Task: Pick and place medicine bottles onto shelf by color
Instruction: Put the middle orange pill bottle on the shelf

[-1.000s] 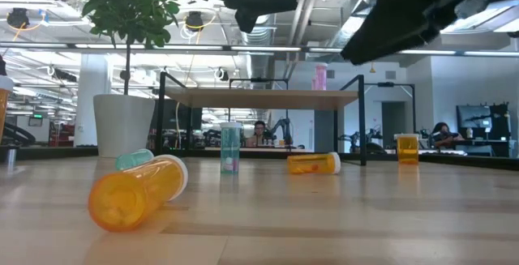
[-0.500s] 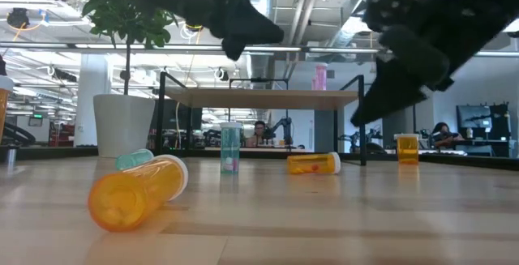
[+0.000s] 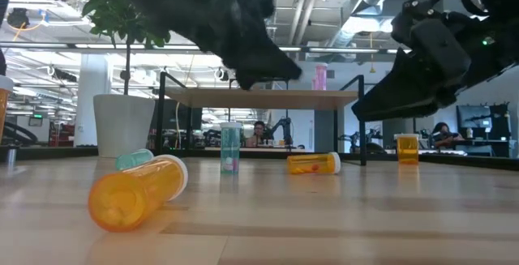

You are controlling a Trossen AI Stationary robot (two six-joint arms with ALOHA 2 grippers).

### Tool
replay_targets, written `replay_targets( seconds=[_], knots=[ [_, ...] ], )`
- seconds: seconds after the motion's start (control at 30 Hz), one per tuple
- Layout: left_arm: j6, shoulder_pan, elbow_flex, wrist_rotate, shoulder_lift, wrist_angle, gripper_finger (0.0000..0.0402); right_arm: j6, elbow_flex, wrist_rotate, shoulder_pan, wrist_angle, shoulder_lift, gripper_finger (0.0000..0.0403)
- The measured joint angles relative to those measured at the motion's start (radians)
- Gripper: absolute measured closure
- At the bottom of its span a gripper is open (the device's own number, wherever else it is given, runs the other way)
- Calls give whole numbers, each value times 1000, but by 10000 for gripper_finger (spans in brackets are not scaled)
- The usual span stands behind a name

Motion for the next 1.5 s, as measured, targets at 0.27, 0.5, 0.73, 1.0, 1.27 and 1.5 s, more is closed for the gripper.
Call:
replay_targets(
  seconds=[0.27, 0.5, 0.73, 1.0, 1.27, 1.5],
  knots=[
    [25, -8, 235, -98, 164, -355, 316, -5, 0, 0, 3, -39, -15, 148],
    [39, -10, 370, -123, 277, -524, 207, 45, 0, 65, 52, -190, -112, 148],
    [38, -23, 423, -137, 346, -578, 160, 61, 0, 148, 121, -259, -197, 148],
    [22, -24, 426, -181, 346, -631, 215, 62, 0, 184, 142, -268, -203, 148],
    [31, -23, 420, -169, 345, -641, 310, 62, 0, 210, 142, -267, -203, 148],
    [42, -27, 419, -128, 341, -599, 341, 62, 0, 210, 142, -258, -203, 148]
  ],
)
